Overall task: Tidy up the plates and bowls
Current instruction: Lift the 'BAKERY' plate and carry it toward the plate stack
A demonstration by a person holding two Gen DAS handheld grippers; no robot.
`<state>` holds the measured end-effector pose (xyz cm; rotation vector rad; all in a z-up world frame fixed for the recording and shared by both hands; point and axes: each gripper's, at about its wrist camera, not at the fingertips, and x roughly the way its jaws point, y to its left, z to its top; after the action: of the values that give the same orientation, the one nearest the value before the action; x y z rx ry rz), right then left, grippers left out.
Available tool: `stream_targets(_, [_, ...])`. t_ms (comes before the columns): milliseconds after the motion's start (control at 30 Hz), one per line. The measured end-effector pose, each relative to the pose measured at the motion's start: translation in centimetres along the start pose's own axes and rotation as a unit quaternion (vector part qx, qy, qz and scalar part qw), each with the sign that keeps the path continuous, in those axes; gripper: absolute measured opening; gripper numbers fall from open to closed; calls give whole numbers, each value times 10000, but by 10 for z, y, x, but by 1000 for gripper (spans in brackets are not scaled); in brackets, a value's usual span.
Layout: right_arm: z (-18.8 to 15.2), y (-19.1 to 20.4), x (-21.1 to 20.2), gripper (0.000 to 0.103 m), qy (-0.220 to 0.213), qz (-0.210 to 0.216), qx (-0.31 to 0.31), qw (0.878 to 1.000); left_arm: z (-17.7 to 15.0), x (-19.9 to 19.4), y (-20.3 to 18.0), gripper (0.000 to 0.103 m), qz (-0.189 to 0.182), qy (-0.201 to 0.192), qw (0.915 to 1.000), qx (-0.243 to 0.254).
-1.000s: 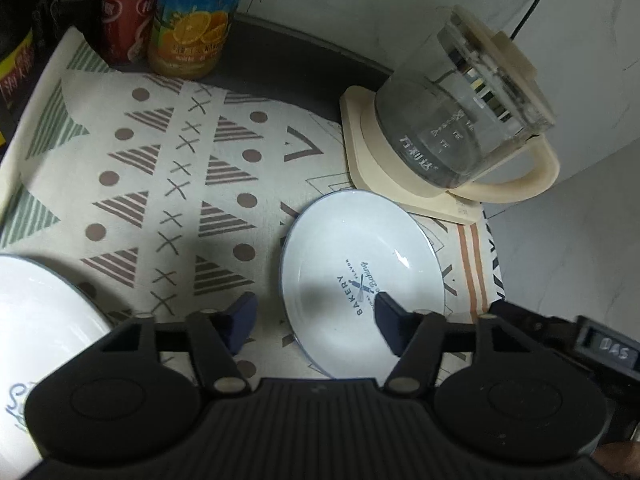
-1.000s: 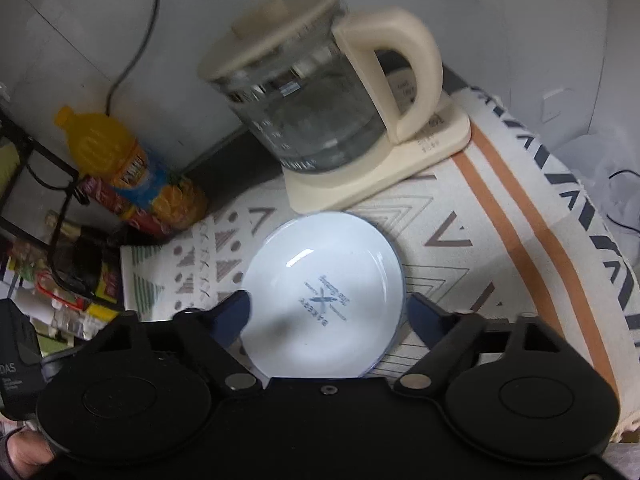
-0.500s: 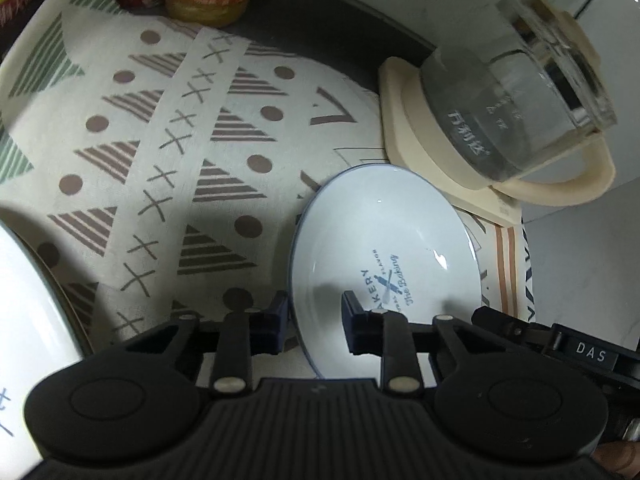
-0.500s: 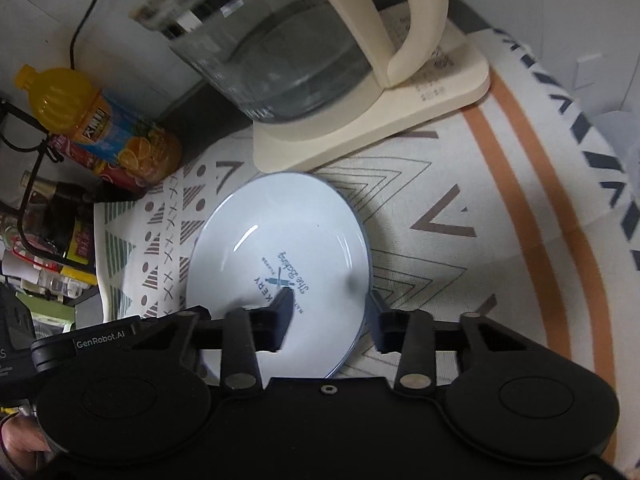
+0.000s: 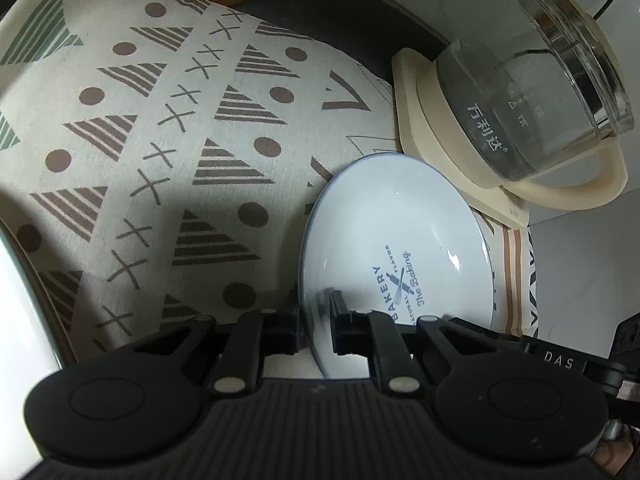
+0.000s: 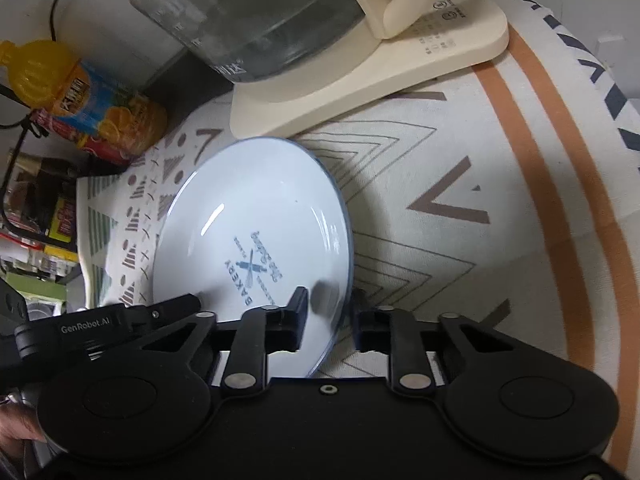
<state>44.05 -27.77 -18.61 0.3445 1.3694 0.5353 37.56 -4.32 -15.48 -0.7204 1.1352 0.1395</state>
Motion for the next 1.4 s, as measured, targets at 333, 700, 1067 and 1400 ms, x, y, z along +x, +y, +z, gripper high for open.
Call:
stream_targets(333, [2, 17, -22, 13, -414, 105, -230, 9988, 11, -24, -11, 13, 36, -157, 9988, 461])
stream_targets(700, [1, 55, -44, 14, -769, 104, -295, 9965, 21, -65, -7, 13, -21, -301, 9971, 704])
stream_targets(1067, [-17, 117, -64, 14, -1189, 177, -606, 9909, 27, -121, 23, 13, -81, -564, 9947, 852])
stream_targets(1400, [-45, 160, -60, 14, -1414, 207, -589, 9880, 25, -153, 58, 13, -105, -639, 9935, 932])
